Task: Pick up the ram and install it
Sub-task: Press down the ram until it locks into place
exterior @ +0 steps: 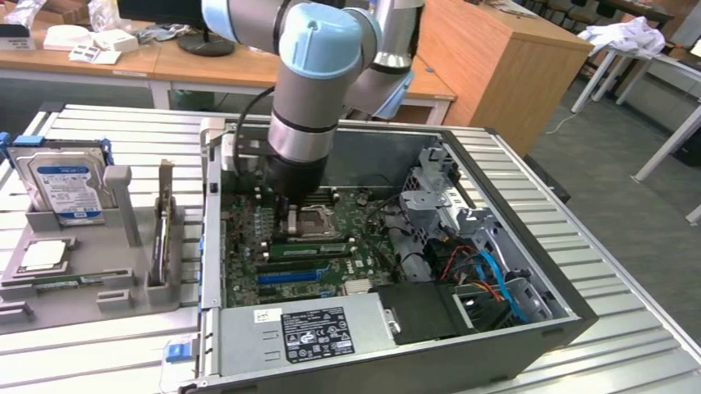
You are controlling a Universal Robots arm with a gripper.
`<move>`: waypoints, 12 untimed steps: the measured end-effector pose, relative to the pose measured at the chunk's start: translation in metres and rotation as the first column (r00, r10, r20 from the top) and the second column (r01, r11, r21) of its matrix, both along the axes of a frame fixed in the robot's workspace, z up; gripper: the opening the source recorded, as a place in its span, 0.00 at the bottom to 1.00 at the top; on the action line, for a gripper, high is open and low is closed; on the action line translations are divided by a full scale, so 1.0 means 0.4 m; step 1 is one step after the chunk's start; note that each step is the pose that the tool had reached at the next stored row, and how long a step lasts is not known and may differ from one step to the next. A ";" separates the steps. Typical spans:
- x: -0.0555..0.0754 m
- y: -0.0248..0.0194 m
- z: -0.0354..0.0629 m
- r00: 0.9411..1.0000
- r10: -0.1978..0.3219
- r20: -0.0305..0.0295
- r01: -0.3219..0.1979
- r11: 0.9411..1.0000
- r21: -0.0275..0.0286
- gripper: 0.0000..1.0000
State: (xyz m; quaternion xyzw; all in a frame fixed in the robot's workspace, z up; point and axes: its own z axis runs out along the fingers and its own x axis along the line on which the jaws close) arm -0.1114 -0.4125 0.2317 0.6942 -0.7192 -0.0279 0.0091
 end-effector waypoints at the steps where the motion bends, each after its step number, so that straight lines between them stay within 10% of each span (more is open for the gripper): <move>1: 0.000 0.000 -0.004 1.000 0.000 0.000 0.000 1.000 -0.002 0.11; 12: -0.004 0.000 -0.019 1.000 0.000 0.000 0.000 1.000 -0.007 0.11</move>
